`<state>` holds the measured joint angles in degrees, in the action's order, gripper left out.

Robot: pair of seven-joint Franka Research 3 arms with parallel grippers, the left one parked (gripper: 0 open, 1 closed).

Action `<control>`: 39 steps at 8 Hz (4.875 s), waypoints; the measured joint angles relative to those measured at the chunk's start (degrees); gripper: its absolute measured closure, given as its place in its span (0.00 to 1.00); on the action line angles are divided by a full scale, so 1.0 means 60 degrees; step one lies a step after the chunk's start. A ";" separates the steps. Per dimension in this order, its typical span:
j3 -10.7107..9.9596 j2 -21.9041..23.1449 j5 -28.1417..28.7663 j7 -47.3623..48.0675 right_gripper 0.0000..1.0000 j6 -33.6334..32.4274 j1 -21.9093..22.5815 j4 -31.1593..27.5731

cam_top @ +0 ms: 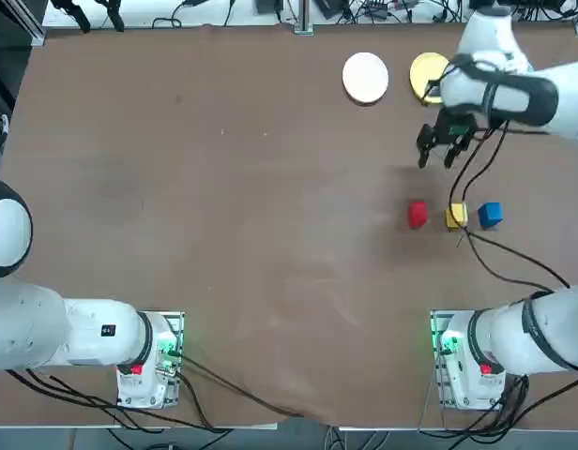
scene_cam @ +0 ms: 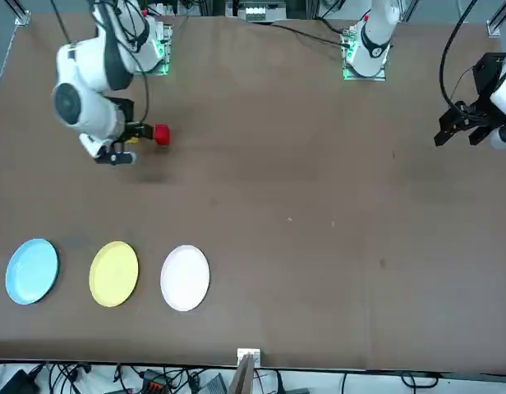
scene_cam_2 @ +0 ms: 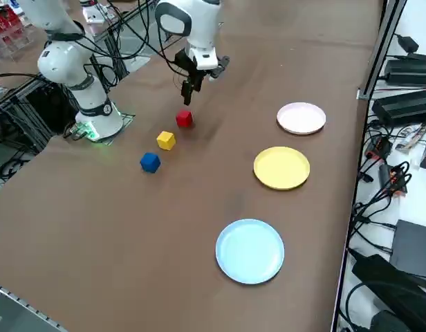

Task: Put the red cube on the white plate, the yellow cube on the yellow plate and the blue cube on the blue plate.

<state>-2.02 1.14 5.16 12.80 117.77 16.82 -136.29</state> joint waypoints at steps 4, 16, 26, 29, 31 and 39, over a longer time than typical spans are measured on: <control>-0.0002 0.0317 0.0000 0.0123 0.01 0.2266 0.0297 -0.1834; -0.0003 -0.0324 0.0001 0.0156 0.01 0.4293 0.0685 -0.2911; -0.0176 -0.0507 0.0001 0.0161 0.29 0.5855 0.1049 -0.2836; -0.0337 -0.0676 0.0001 0.0139 0.29 0.3308 0.0681 0.0095; -0.0324 -0.2214 -0.0005 0.0134 0.29 0.1475 0.0685 0.3153; -0.0229 -0.8881 -0.0005 0.0124 0.29 0.2250 0.0847 1.1182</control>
<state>-3.40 -52.15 5.13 13.55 131.27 21.90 -69.20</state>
